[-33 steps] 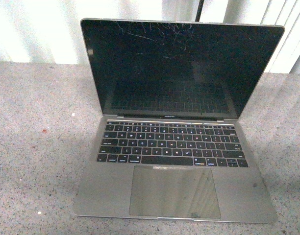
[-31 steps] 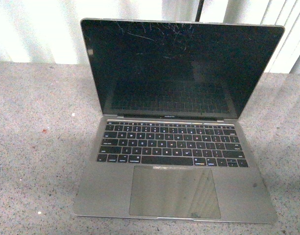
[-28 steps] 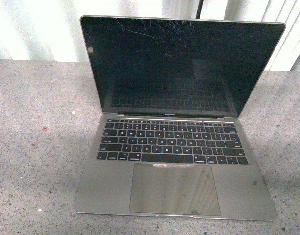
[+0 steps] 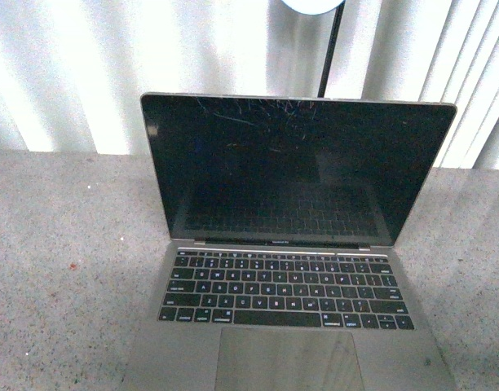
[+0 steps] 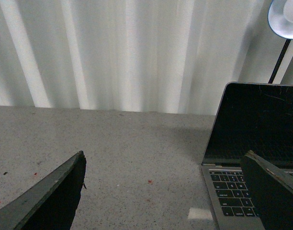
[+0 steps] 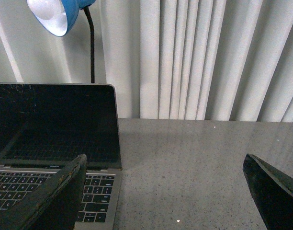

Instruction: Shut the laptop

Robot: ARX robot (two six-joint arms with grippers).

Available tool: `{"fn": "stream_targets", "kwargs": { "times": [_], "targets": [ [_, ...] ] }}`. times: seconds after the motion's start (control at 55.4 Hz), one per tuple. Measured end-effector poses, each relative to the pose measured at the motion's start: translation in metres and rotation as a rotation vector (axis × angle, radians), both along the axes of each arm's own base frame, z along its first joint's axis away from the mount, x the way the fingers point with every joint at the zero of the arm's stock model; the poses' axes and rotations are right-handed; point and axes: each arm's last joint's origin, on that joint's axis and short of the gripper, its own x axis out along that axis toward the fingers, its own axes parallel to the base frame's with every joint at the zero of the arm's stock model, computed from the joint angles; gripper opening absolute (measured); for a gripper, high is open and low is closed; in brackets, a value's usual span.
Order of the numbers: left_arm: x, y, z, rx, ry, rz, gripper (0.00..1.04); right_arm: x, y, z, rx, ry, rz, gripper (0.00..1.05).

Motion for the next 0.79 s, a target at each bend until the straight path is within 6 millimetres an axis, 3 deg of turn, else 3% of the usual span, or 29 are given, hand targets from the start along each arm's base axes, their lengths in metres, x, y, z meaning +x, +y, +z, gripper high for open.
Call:
{"fn": "stream_targets", "kwargs": {
  "times": [0.487, 0.578, 0.668, 0.794],
  "targets": [
    [0.0, 0.0, 0.0, 0.0, 0.002, 0.0, 0.98, 0.0, 0.0, 0.0, 0.0, 0.0, 0.0, 0.97],
    [0.004, -0.001, -0.003, -0.108, 0.185, 0.166, 0.98, 0.0, 0.0, 0.0, 0.018, 0.091, 0.036, 0.97],
    [0.016, -0.005, 0.006, -0.16, 0.21, 0.165, 0.98, 0.009, 0.001, 0.009, 0.046, 0.369, 0.122, 0.97],
    [0.038, -0.014, 0.035, -0.14, 0.129, 0.022, 0.98, 0.039, 0.003, 0.042, -0.008, 0.351, 0.215, 0.97]
  ]
}}
